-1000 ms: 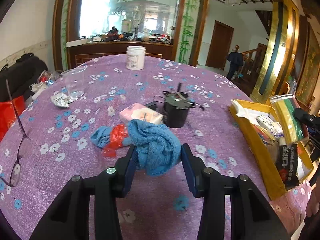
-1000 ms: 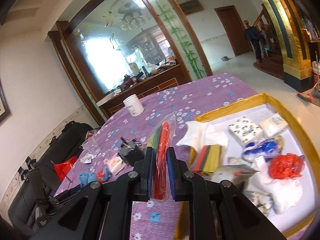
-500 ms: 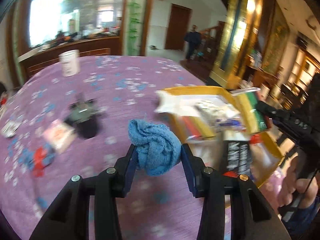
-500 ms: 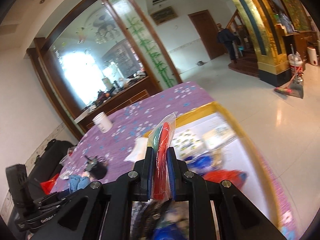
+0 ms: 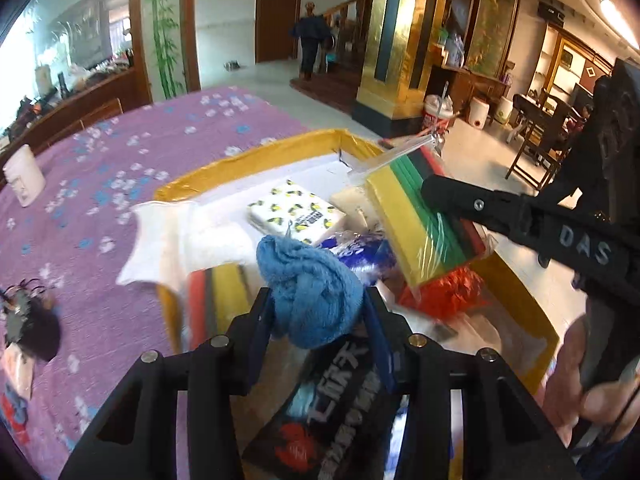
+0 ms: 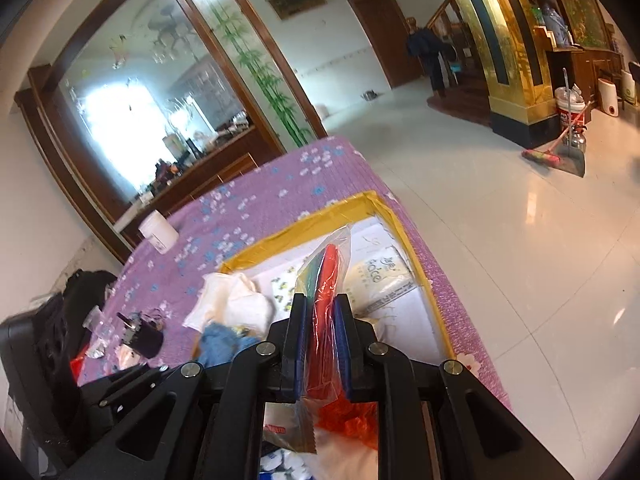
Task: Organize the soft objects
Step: 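Lower the blue towel and striped pack into the tray and open both grippers, then move both grippers back toward the pink tissue pack and blue-red cloth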
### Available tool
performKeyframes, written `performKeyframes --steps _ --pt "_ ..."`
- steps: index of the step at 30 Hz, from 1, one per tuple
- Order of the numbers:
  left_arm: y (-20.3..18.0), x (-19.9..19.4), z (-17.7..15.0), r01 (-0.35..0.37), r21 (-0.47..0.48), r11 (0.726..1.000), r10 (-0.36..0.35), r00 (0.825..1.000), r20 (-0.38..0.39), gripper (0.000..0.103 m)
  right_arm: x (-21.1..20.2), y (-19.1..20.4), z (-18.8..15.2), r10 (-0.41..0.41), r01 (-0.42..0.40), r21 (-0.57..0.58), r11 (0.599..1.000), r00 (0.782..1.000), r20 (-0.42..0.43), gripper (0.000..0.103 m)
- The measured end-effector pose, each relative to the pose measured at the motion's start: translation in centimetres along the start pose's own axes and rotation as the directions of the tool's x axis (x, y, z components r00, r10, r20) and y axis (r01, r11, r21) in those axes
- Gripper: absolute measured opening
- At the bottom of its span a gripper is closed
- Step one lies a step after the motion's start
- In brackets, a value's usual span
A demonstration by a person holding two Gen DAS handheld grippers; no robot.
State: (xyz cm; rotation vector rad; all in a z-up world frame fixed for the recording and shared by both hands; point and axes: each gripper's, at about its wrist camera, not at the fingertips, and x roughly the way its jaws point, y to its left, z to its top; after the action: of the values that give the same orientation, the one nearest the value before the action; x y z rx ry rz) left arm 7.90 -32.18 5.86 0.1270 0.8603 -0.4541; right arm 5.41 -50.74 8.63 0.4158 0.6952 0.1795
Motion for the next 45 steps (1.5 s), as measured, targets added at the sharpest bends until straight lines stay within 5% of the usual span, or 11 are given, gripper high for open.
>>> performKeyframes --steps 8,12,14,17,35,45 --pt "-1.4 2.0 1.3 -0.026 0.04 0.999 0.028 0.998 -0.049 0.047 1.7 -1.4 0.3 -0.033 0.035 0.031 0.999 0.998 -0.062 0.017" --pt "-1.7 1.4 1.0 -0.018 0.041 0.999 0.02 0.999 -0.037 0.072 1.6 -1.0 0.1 -0.037 0.039 0.022 0.999 0.998 -0.053 0.018" --pt "-1.8 0.7 0.8 -0.001 0.03 1.0 0.001 1.0 -0.018 0.076 1.2 -0.8 0.0 -0.047 0.047 0.016 0.999 0.998 -0.044 0.025" --pt "-2.2 -0.1 0.6 0.019 0.04 0.999 -0.018 1.0 -0.008 0.077 0.1 -0.3 0.0 -0.056 0.056 0.013 0.998 0.998 -0.007 0.04" --pt "-2.2 -7.5 -2.4 0.028 0.064 0.998 -0.035 0.992 0.121 0.081 -6.3 3.4 -1.5 -0.042 0.039 0.024 0.999 0.992 0.117 0.07" --pt "1.7 -11.3 -5.7 0.025 0.008 1.0 -0.026 0.984 0.177 0.086 -6.7 7.5 -3.3 -0.001 0.003 -0.02 1.0 0.994 0.107 0.073"
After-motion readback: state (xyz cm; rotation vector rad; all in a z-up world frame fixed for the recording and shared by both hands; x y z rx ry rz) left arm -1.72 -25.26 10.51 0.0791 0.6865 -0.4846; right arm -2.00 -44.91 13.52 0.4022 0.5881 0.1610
